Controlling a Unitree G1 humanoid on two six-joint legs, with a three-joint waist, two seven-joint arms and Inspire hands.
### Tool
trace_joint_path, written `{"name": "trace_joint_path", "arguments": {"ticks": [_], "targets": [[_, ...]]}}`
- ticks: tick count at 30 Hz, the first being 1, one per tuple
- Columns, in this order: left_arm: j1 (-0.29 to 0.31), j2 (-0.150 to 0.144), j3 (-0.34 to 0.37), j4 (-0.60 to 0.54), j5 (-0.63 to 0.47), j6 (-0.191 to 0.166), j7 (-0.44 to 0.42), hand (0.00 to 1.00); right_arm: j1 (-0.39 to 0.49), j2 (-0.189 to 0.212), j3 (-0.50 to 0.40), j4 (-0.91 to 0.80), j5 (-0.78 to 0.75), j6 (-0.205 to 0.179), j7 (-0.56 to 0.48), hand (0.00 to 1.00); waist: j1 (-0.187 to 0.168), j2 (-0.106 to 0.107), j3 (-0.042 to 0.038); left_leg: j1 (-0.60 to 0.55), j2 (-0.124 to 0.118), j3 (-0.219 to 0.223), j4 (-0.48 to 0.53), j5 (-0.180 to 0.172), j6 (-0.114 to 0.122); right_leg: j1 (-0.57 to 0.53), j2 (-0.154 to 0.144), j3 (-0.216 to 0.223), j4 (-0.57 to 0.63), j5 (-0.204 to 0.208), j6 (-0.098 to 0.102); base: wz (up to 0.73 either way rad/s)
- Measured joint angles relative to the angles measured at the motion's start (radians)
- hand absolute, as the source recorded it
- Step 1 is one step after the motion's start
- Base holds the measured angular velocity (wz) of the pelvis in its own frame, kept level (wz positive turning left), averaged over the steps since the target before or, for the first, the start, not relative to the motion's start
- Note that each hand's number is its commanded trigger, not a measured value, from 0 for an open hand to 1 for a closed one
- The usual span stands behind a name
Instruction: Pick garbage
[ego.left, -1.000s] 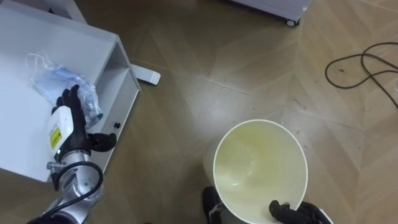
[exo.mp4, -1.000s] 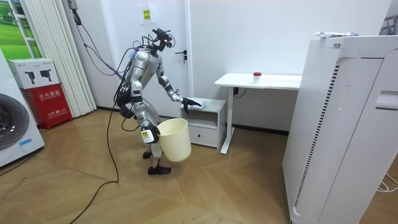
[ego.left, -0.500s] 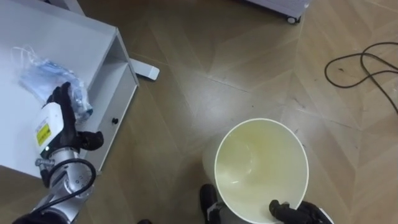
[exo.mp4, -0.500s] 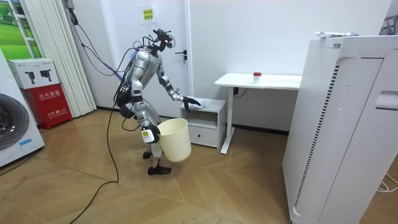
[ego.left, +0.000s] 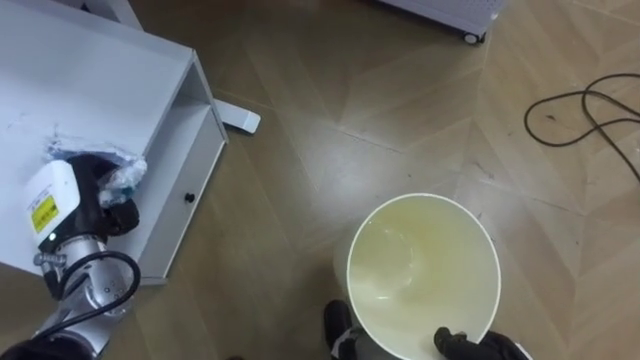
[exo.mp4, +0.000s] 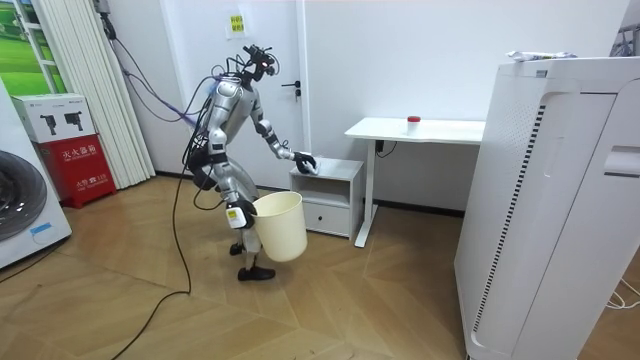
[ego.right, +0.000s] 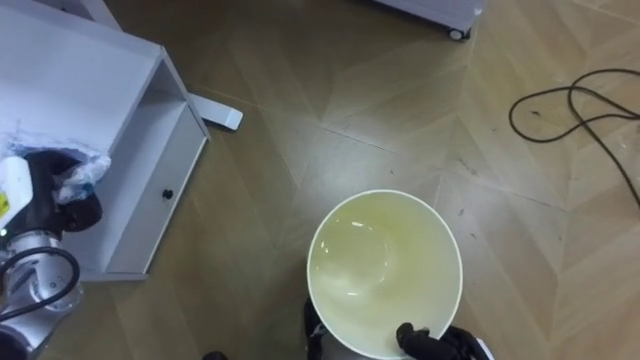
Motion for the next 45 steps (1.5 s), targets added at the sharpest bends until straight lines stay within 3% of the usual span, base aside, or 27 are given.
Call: {"name": "trace_joint_path", "arguments": {"ticks": [8, 13, 19, 24, 30, 34, 36, 42, 43, 44, 45], "targets": [[0.015, -0.022, 0.001, 0.002, -0.017, 0.029, -0.071, 1.0, 0.0, 0.0, 0.0, 0.006, -0.004, 0.011, -0.006, 1.0, 0.007, 0.0, 0.0002, 0.044, -0.004, 0.005, -0.009, 0.001, -0.001, 0.04, -0.006, 0.002, -0.002, 0.0, 0.0, 0.01], [0.039, -0.101, 0.002, -0.015, -0.137, 0.021, -0.099, 1.0, 0.012, 0.008, 0.001, 0.013, -0.011, -0.018, -0.028, 1.0, 0.024, 0.0, 0.0002, 0.098, -0.016, 0.011, -0.042, 0.008, -0.003, 0.085, -0.01, 0.012, -0.018, -0.002, 0.004, 0.03], [0.125, -0.2, -0.022, -0.141, -0.21, -0.072, -0.145, 1.0, 0.003, 0.035, 0.039, 0.042, -0.044, -0.083, -0.041, 1.0, 0.027, -0.007, -0.0031, 0.157, -0.017, 0.035, -0.088, 0.017, 0.0, 0.128, -0.014, 0.021, -0.047, 0.0, 0.006, -0.04], [0.239, -0.279, -0.11, -0.217, -0.229, -0.095, -0.245, 1.0, 0.001, 0.076, 0.06, 0.044, -0.053, -0.104, -0.05, 1.0, 0.031, -0.024, -0.0155, 0.193, -0.015, 0.048, -0.132, 0.024, -0.007, 0.153, -0.008, 0.026, -0.084, 0.006, 0.001, -0.07], [0.298, -0.374, -0.202, -0.223, -0.226, -0.098, -0.365, 1.0, 0.001, 0.104, 0.078, 0.043, -0.06, -0.134, -0.062, 1.0, 0.062, -0.044, -0.0308, 0.21, -0.016, 0.053, -0.155, 0.025, -0.008, 0.168, -0.005, 0.027, -0.107, 0.01, 0.002, -0.01], [0.338, -0.395, -0.236, -0.223, -0.224, -0.098, -0.426, 1.0, 0.003, 0.123, 0.083, 0.043, -0.1, -0.139, -0.052, 1.0, 0.078, -0.051, -0.0374, 0.242, -0.02, 0.058, -0.177, 0.028, -0.008, 0.194, -0.004, 0.034, -0.123, 0.011, 0.005, -0.04], [0.359, -0.401, -0.257, -0.224, -0.224, -0.096, -0.466, 1.0, 0.004, 0.124, 0.105, 0.039, -0.101, -0.139, -0.051, 1.0, 0.084, -0.052, -0.0473, 0.244, -0.028, 0.056, -0.192, 0.036, -0.008, 0.196, -0.008, 0.033, -0.13, 0.012, 0.007, 0.1], [0.383, -0.421, -0.263, -0.224, -0.226, -0.082, -0.54, 1.0, 0.012, 0.149, 0.119, 0.041, -0.115, -0.128, -0.03, 1.0, 0.106, -0.053, -0.0482, 0.245, -0.032, 0.053, -0.214, 0.048, -0.007, 0.199, -0.006, 0.035, -0.154, 0.025, 0.009, 0.02], [0.384, -0.423, -0.263, -0.224, -0.225, -0.082, -0.544, 0.92, 0.011, 0.153, 0.119, 0.041, -0.116, -0.128, -0.03, 1.0, 0.107, -0.053, -0.0482, 0.245, -0.032, 0.056, -0.216, 0.049, -0.007, 0.2, -0.006, 0.035, -0.157, 0.027, 0.01, -0.04], [0.385, -0.43, -0.264, -0.224, -0.225, -0.082, -0.556, 0.66, 0.011, 0.16, 0.119, 0.042, -0.118, -0.129, -0.028, 1.0, 0.106, -0.053, -0.0481, 0.246, -0.031, 0.059, -0.216, 0.049, -0.006, 0.2, -0.005, 0.038, -0.158, 0.028, 0.011, -0.06], [0.385, -0.436, -0.268, -0.224, -0.225, -0.082, -0.563, 0.15, 0.01, 0.168, 0.12, 0.045, -0.123, -0.129, -0.027, 1.0, 0.107, -0.054, -0.0478, 0.25, -0.031, 0.064, -0.217, 0.05, -0.006, 0.201, -0.005, 0.042, -0.157, 0.028, 0.011, -0.07]]}}
